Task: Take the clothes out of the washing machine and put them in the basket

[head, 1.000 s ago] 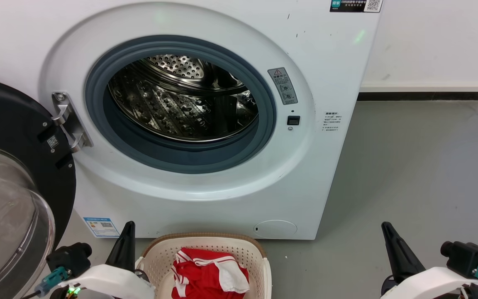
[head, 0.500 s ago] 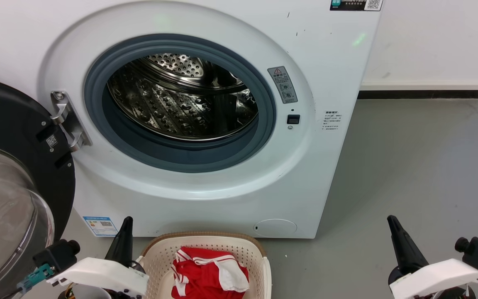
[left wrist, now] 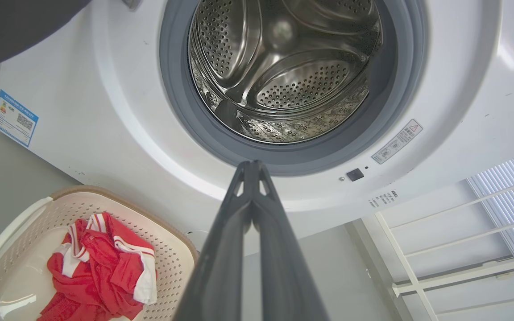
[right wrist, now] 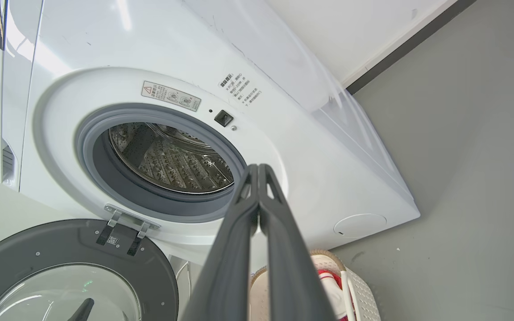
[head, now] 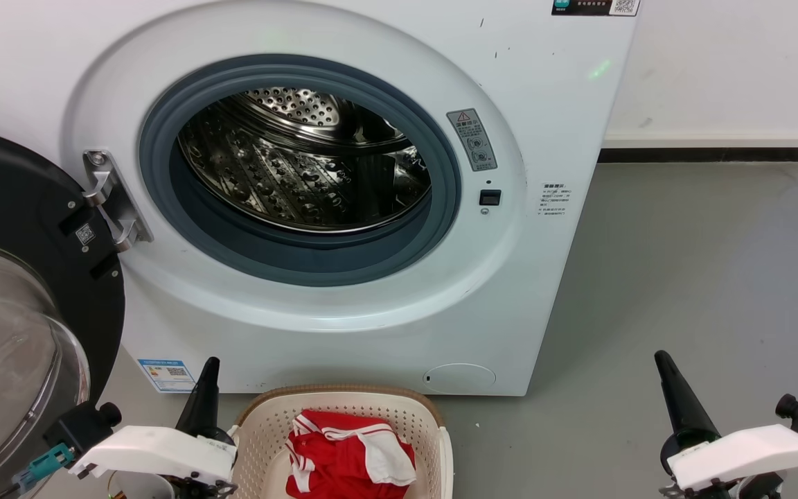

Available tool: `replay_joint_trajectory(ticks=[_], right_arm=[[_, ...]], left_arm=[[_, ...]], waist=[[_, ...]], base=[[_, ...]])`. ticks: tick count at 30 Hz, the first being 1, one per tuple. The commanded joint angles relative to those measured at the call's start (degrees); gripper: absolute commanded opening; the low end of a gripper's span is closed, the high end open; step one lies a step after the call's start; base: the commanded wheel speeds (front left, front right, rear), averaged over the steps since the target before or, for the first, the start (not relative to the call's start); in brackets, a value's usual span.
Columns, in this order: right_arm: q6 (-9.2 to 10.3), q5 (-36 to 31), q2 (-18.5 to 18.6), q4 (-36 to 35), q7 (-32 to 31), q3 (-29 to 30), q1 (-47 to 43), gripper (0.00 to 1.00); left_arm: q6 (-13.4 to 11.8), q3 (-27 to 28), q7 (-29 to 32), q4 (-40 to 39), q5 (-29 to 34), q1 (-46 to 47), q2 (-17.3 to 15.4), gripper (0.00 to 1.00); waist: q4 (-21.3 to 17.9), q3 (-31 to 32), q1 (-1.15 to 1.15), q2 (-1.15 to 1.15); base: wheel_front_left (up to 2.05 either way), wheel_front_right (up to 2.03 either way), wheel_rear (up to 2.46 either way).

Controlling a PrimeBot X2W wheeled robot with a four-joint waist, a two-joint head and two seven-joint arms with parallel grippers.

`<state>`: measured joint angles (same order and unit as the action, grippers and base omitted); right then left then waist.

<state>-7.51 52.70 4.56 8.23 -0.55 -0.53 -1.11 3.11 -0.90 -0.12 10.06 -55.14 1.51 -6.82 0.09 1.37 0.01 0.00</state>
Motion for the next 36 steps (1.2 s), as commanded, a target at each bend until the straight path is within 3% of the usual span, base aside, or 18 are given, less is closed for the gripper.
replay_joint_trajectory(ticks=[1,36], right_arm=[[0.01,1.9,0.4,-0.2,-0.1,0.3,2.0,0.00],[0.02,23.9,0.4,3.0,-2.1,2.5,5.1,0.00]], left_arm=[[0.4,0.7,0.3,-0.3,-1.5,1.5,-0.1,0.00],[2.6,4.5,3.9,2.1,-21.1,3.5,2.2,0.00]], waist=[[0.0,0.0,0.00,0.00],[0.0,-0.7,0.00,0.00]], base=[[0.00,0.00,0.00],[0.00,0.00,0.00]])
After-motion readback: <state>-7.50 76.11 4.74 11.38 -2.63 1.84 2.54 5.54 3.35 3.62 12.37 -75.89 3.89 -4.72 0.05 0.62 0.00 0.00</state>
